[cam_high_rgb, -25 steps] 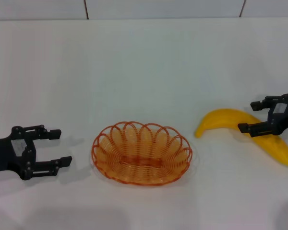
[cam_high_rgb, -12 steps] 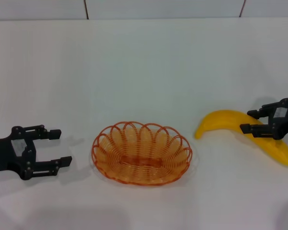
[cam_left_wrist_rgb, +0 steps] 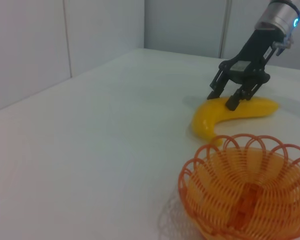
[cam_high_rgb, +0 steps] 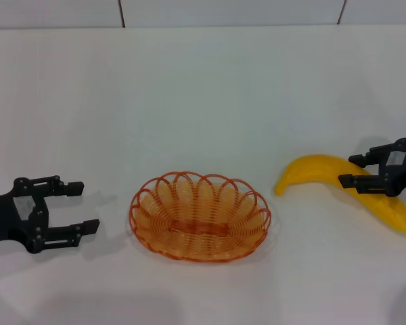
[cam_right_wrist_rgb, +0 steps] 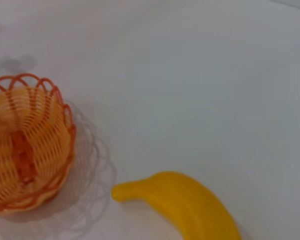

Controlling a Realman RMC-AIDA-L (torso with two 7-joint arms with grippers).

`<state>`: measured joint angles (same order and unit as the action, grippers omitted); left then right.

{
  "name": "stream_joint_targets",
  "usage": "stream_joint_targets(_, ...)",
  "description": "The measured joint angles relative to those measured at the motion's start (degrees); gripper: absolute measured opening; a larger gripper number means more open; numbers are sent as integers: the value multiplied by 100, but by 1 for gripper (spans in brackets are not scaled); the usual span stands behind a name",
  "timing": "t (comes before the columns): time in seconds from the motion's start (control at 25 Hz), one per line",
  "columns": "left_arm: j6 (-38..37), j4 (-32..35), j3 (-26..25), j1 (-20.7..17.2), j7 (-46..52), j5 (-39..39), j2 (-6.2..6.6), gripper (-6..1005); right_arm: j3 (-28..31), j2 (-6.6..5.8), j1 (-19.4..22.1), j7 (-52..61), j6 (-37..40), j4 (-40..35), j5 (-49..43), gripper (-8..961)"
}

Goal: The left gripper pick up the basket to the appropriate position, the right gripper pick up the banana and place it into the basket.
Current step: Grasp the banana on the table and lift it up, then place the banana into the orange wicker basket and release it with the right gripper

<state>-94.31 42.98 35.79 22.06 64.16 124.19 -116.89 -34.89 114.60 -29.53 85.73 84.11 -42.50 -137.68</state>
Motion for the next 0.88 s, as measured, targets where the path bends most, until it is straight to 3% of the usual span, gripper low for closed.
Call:
stream_joint_targets(0.36, -1, 0, -2, -17, 0, 0, 8, 760, 20, -35, 2, 5, 527, -271, 330, 487)
stream_joint_targets(0.6, -20, 0, -2, -24, 0, 0, 9, 759, 151, -86, -106, 212, 1411, -1005, 995, 491)
stream_joint_targets(0.88, -22, 0, -2, 14, -5, 23, 8, 759, 44, 118, -335, 408, 2634, -1460, 1895, 496)
